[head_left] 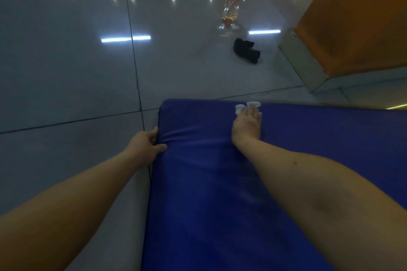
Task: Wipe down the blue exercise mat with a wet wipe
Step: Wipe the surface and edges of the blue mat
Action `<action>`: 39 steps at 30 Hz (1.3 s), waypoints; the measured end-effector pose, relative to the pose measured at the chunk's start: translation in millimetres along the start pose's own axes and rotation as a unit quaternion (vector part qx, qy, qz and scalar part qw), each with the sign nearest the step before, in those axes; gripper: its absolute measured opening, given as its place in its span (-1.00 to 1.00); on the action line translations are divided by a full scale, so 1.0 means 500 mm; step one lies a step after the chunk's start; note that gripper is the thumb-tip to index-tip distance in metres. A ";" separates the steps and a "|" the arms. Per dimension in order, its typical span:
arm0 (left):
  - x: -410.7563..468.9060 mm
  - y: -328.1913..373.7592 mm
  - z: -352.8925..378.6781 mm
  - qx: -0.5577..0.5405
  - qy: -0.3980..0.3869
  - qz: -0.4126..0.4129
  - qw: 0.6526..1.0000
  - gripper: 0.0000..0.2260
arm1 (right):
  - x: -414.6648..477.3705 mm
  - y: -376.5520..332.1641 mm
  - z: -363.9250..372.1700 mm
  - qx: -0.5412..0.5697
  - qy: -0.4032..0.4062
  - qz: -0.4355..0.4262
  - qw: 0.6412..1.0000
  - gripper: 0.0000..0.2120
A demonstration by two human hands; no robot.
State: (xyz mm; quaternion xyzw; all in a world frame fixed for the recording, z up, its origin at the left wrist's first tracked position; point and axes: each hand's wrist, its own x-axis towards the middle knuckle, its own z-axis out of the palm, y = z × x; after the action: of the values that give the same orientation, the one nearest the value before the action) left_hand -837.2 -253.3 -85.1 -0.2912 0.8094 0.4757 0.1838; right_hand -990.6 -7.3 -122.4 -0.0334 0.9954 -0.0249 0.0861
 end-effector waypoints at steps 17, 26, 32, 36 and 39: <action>-0.019 0.011 -0.003 0.040 0.000 0.009 0.999 -0.34 | -0.087 0.048 0.024 0.023 0.007 -0.183 0.983 -0.44; -0.016 0.016 0.015 0.057 0.051 -0.021 0.997 -0.40 | -0.158 -0.035 0.059 0.037 0.056 -0.140 0.988 -0.38; -0.037 0.002 0.025 0.093 0.095 0.006 0.991 -0.44 | -0.243 -0.134 0.055 -0.029 -0.036 -0.321 0.946 -0.46; -0.073 -0.019 0.038 0.077 0.074 0.062 0.992 -0.49 | -0.173 0.000 0.030 -0.034 -0.040 -0.294 0.954 -0.45; -0.092 -0.036 0.036 0.101 0.057 0.072 0.991 -0.37 | -0.136 0.123 0.006 -0.069 -0.012 -0.181 0.981 -0.44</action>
State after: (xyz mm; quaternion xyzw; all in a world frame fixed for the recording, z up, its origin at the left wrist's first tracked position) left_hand -789.9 -230.6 -79.1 -0.2387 0.8814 0.3860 0.1308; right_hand -927.2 58.6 -117.2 -0.2192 0.9712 0.0290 0.0891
